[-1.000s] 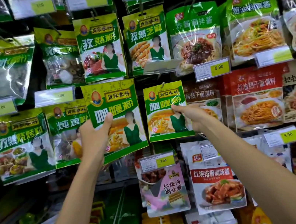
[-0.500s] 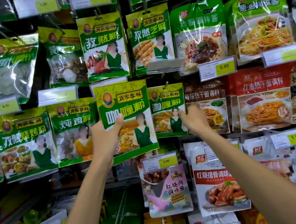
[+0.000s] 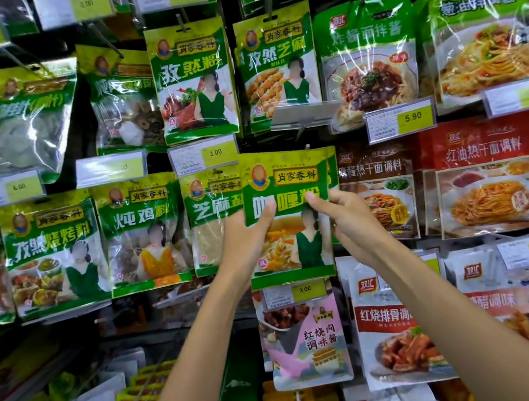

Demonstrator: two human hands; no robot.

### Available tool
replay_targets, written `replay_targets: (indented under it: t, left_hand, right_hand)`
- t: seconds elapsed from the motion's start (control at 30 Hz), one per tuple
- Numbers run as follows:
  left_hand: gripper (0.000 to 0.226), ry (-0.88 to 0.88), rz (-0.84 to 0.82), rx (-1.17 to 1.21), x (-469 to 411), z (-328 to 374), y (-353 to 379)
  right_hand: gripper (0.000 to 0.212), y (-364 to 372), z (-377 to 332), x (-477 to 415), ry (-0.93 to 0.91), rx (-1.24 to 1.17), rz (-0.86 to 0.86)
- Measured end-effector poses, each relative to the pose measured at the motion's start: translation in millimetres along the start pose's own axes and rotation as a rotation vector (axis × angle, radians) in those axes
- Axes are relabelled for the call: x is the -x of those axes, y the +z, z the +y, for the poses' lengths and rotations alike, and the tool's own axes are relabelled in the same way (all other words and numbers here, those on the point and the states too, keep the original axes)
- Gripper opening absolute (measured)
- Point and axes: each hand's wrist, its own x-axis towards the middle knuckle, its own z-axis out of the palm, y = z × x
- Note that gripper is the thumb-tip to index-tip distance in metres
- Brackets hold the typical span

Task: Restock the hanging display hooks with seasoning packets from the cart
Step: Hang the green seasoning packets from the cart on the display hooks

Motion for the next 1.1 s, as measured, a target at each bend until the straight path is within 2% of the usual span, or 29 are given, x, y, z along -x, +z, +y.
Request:
replay_targets:
  t: [0.07,0.23,0.33,0.53,0.77,1.0,1.1]
  left_hand:
    - [0.029,0.201,0.088,-0.185,-9,6,-11]
    - [0.020,0.729,0.640,-0.670,-38,29,-39]
    - [0.026,0.879,0.678,-0.901,-61,26,-44]
    - [0.034,0.858,0.594,-1.142,-89,4,-43]
    - [0.030,0.913,0.636,-1.121,-96,0,-43]
    - [0.032,0.991,0.659,-1.087,-96,-5,-45]
    - [0.032,1.019,0.663,-1.084,-96,-6,-47]
  right_hand:
    - [0.046,-7,2,-2,0.007,0.028,0.035]
    - [0.030,-26,3,-10,-0.019,0.036,0.125]
    - [0.031,-33,-1,-16,-0.049,0.043,0.154]
    - [0.027,-32,-6,-31,-0.061,0.074,0.214]
    - [0.032,-37,0,-41,-0.035,0.127,0.266]
    - [0.021,-31,7,-55,0.031,0.182,0.309]
    - [0.025,-26,13,-64,0.061,0.230,0.368]
